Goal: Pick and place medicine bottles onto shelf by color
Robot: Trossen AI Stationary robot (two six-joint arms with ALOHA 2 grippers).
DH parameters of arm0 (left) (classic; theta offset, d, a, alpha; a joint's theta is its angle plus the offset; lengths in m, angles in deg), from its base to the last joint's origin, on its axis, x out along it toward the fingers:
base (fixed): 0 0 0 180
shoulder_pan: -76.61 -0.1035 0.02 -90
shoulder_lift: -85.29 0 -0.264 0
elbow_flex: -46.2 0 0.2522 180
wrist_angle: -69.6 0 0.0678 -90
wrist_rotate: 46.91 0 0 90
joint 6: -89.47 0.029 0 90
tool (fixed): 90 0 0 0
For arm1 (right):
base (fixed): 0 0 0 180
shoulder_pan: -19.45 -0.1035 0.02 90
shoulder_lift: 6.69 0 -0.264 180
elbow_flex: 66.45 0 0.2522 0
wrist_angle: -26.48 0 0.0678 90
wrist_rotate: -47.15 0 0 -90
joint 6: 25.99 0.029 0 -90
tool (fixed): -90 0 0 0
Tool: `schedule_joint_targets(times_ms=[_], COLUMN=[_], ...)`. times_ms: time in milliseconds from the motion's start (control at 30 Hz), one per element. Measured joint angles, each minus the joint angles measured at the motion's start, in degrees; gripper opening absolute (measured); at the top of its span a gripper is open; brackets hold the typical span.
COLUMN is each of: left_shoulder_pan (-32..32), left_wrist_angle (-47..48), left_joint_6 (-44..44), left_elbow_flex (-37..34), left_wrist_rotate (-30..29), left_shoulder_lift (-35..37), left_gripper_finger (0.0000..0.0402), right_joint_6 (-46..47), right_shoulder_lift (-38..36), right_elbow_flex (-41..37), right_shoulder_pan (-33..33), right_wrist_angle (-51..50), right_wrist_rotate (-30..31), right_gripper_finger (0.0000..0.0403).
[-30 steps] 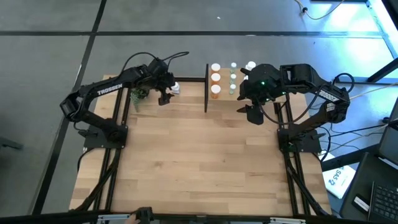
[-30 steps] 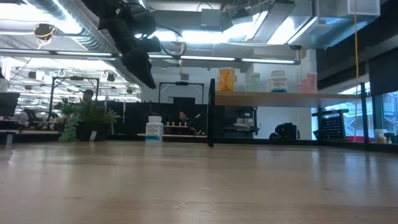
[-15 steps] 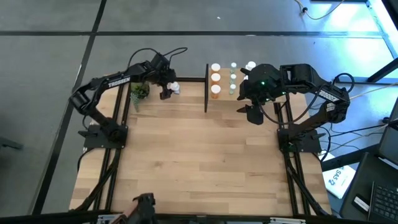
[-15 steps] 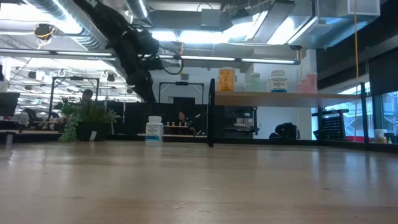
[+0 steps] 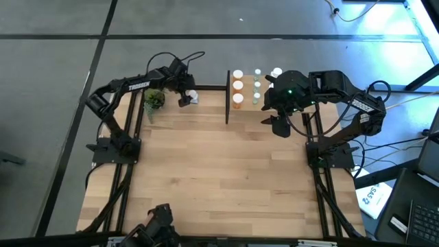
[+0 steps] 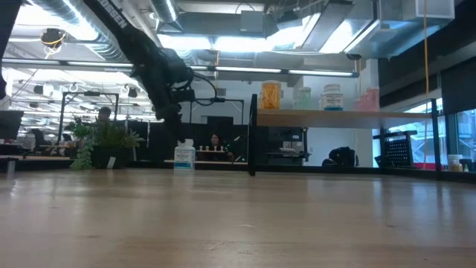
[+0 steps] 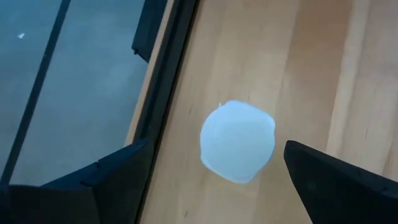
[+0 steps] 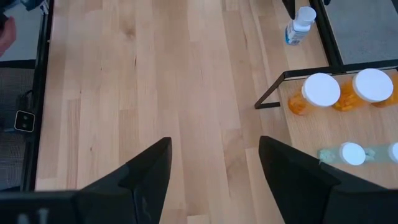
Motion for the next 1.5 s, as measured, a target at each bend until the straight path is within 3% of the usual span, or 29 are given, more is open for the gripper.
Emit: schedule_joint_targets(times_ms=[767, 1500], left_shoulder_pan=[1.29, 3.64], left_wrist_angle=[-0.25, 3.02], left_joint_6=[3.14, 1.07], left_elbow_flex=[-0.04, -0.09], left_wrist_rotate=[4.19, 1.90], left_shoulder_lift=[-4.00, -4.00], left_gripper_finger=[0.0357, 0.0357], right_joint_6=[0.02, 0.13], right_shoulder_lift=[0.00, 0.00], right_elbow_flex=[0.00, 0.00], right_shoulder_pan=[0.01, 0.01], right_wrist_angle=[0.01, 0.01], right_wrist_rotate=[0.00, 0.00], right_gripper_finger=[0.0243, 0.0243])
